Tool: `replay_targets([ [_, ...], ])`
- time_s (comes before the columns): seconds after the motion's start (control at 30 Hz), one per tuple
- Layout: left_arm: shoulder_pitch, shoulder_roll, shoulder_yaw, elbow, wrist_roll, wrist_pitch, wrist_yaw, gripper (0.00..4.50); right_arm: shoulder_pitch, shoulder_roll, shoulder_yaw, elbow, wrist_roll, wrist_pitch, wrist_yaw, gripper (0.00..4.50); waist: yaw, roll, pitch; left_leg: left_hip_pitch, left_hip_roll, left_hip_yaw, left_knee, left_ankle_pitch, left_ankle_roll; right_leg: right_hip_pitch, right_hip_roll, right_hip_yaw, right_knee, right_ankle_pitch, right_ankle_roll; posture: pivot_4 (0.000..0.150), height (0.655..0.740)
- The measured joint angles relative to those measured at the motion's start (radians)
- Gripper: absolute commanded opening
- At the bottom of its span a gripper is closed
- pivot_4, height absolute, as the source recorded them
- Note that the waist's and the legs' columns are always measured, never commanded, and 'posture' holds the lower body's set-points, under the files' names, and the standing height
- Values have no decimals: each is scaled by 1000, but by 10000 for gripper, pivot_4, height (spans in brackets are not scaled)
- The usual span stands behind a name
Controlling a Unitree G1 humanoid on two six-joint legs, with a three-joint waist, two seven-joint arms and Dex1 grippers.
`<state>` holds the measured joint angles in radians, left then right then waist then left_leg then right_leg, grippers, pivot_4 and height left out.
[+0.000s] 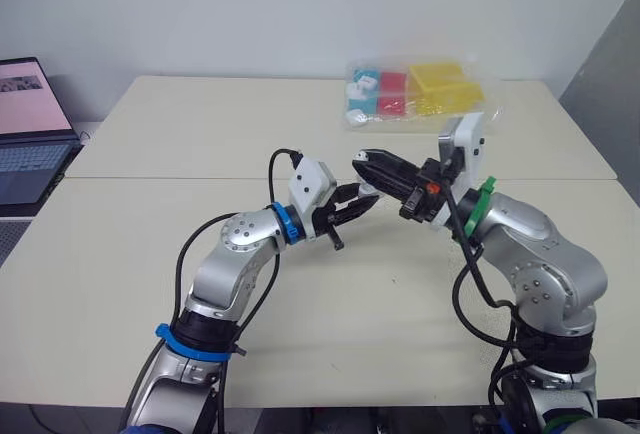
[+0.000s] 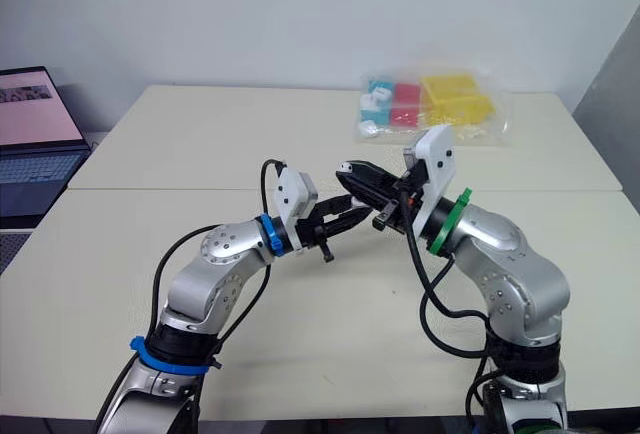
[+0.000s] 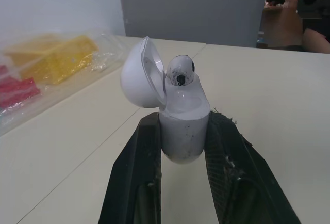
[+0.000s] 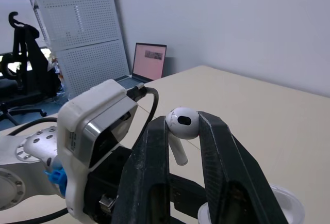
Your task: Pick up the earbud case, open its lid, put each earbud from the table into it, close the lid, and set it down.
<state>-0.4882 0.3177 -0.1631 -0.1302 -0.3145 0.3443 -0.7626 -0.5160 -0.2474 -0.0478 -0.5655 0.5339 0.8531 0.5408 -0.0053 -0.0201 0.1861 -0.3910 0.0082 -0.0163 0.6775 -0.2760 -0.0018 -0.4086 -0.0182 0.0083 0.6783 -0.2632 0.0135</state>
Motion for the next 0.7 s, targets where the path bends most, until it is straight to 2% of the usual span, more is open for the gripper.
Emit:
replay_targets([
  [0.23, 4, 0, 11, 0, -17, 7, -13, 7813, 81, -21, 47, 40, -41, -122, -8, 4349, 0, 0, 0, 0, 0, 0, 0, 0, 0, 0, 0, 0, 0, 0, 0, 1500, 7400],
  [0.7, 6, 12, 14, 2, -20, 2, -35, 7812, 134, -35, 115, 121, -93, -283, 3, 4349, 0, 0, 0, 0, 0, 0, 0, 0, 0, 0, 0, 0, 0, 0, 0, 1500, 7400],
])
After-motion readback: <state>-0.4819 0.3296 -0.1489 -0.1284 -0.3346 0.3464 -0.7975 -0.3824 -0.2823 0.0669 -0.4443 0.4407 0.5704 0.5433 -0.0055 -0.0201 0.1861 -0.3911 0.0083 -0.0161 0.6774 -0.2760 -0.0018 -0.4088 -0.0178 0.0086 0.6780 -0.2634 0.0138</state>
